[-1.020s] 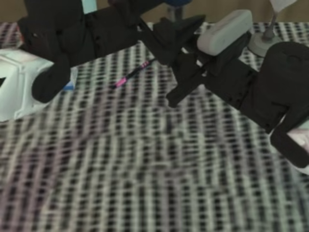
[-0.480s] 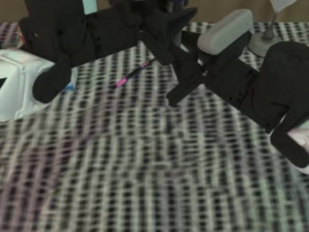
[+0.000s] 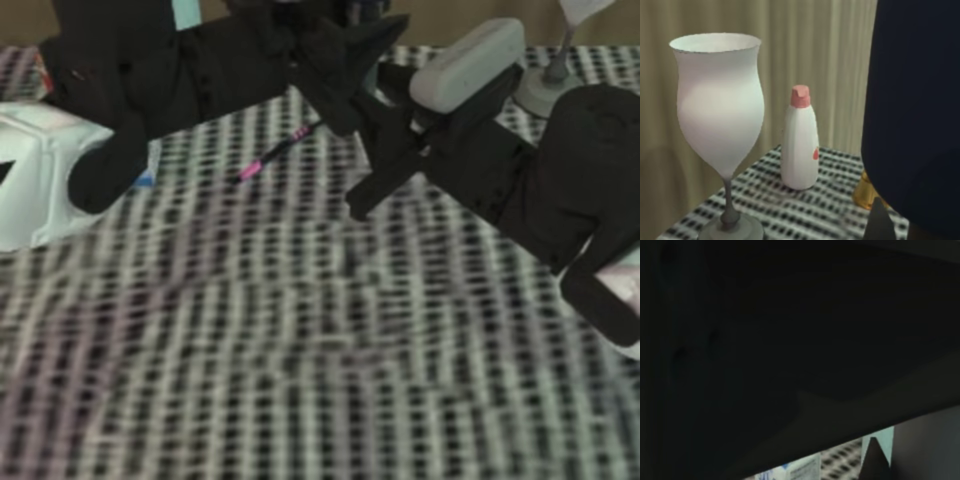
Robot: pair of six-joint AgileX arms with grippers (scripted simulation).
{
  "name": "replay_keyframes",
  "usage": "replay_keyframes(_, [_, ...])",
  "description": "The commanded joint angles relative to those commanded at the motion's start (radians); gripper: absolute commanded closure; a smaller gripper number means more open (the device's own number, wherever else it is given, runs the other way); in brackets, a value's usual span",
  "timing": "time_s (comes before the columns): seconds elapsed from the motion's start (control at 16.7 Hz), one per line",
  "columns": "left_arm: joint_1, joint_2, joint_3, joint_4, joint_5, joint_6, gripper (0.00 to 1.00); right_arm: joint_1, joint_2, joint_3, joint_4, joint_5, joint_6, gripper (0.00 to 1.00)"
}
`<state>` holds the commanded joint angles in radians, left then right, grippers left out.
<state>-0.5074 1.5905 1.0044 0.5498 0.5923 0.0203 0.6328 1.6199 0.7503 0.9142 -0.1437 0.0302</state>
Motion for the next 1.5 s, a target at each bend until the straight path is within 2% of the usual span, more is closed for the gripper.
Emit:
replay_keyframes(0.78, [0.0, 0.0, 0.0, 0.0, 0.0, 0.0, 1.0, 0.0, 0.0, 0.0, 0.0, 0.0, 0.0, 0.02])
replay_keyframes(1.32, [0.0, -0.001, 0.0, 0.0, 0.0, 0.001, 1.0, -0.001, 0.0, 0.0, 0.0, 0.0, 0.0, 0.0])
replay_keyframes(1.5, [0.023, -0.013, -0.012, -0.002, 0.023, 0.003, 1.0, -0.008, -0.041, -0.039, -0.003, -0.007, 0.0, 0.0])
